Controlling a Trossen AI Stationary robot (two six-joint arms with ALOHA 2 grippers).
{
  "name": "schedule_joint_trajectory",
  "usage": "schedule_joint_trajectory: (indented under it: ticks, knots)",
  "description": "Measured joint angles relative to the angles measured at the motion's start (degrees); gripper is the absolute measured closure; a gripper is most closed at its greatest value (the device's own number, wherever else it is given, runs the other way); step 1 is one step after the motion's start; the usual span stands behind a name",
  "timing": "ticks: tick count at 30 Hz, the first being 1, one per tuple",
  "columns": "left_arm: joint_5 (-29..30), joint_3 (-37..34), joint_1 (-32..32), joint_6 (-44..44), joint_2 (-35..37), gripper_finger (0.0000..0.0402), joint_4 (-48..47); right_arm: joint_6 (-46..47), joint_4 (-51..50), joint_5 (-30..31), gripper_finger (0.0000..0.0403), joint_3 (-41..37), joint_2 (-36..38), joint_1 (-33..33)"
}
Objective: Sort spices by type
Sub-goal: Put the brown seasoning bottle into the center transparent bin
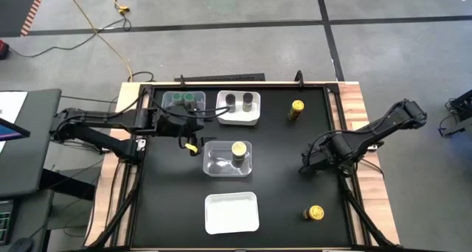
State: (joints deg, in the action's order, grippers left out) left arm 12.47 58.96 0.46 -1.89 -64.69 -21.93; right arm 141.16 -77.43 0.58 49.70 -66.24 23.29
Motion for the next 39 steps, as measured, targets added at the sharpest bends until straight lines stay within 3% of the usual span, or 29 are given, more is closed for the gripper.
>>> schedule_joint_trajectory:
  ticks: [10, 18, 24, 39]
  knots:
    - [0.00, 0.00, 1.10, 0.15, -0.02, 0.0104, 0.00, -0.15, 3.60, -0.02, 0.0049, -3.31, 2.18, -2.53]
    - [0.00, 0.00, 1.10, 0.13, -0.02, 0.0104, -0.24, -0.20, 5.03, -0.02, 0.0104, -3.92, 2.23, -3.19]
    - [-0.02, 0.00, 1.10, -1.39, -0.02, 0.0104, -1.69, -0.89, 5.15, -0.02, 0.0105, -3.92, 2.23, -3.19]
    - [-0.02, 0.00, 1.10, -0.89, 0.99, 0.0104, -4.06, -15.51, 9.05, -1.58, 0.0101, -3.86, 2.16, -5.84]
